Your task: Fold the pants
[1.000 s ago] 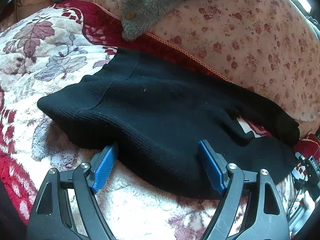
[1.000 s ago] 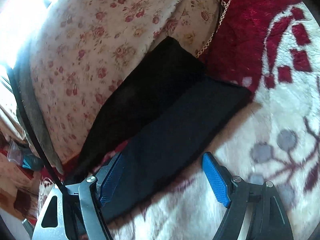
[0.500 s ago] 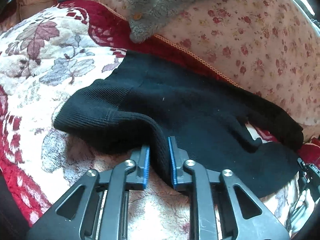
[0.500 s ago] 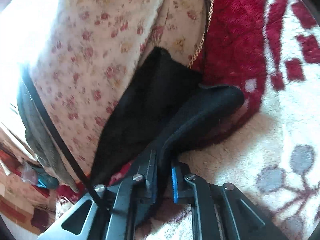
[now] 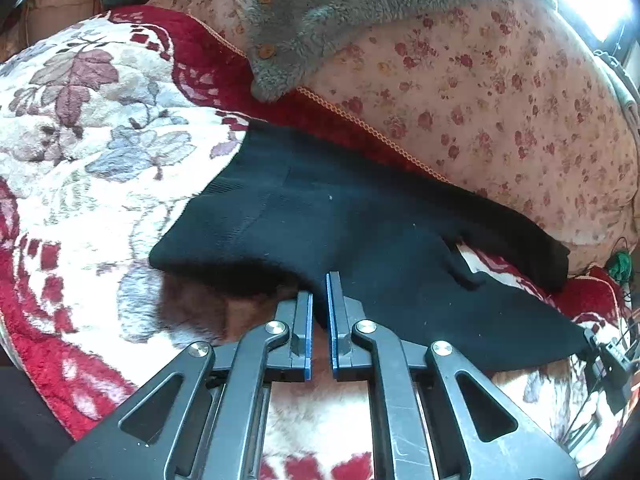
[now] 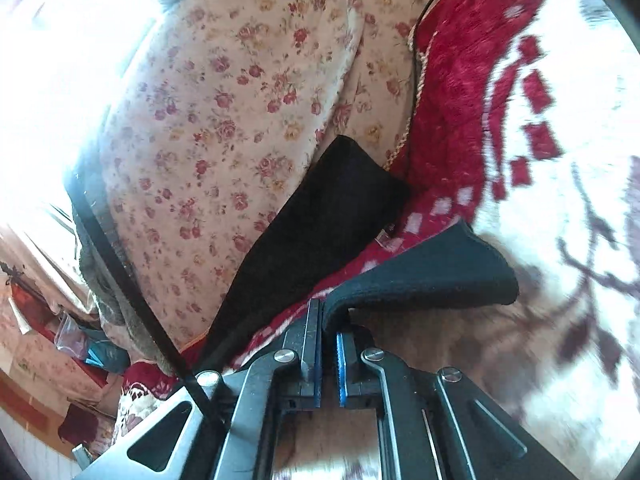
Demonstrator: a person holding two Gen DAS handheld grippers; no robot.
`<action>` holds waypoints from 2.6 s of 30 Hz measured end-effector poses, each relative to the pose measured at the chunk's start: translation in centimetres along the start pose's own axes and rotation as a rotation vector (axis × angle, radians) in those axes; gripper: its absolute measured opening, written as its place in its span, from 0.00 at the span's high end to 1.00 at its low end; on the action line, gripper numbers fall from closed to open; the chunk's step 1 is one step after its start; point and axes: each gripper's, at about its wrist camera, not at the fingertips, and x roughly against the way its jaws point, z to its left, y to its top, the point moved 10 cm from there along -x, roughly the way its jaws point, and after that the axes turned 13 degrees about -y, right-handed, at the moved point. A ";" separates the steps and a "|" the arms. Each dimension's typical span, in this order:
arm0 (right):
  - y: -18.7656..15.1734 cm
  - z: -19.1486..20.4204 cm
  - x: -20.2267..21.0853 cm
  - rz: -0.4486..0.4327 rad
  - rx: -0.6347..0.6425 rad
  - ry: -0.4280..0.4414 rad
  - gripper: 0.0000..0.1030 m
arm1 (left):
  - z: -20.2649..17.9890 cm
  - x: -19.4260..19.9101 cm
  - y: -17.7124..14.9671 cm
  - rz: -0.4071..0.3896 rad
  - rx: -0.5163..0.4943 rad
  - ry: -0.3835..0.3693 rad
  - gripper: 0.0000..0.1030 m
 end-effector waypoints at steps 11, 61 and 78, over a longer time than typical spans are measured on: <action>-3.7 -2.1 2.9 0.037 -0.013 -0.018 0.95 | 1.3 2.7 -0.5 0.012 0.007 -0.101 1.00; -9.3 -0.4 6.1 0.112 0.078 0.021 0.95 | 1.9 4.6 -2.0 0.067 0.005 -0.122 0.92; -10.0 -6.6 8.2 0.096 0.061 -0.270 0.87 | 5.8 5.2 -5.0 0.072 0.022 -0.051 0.76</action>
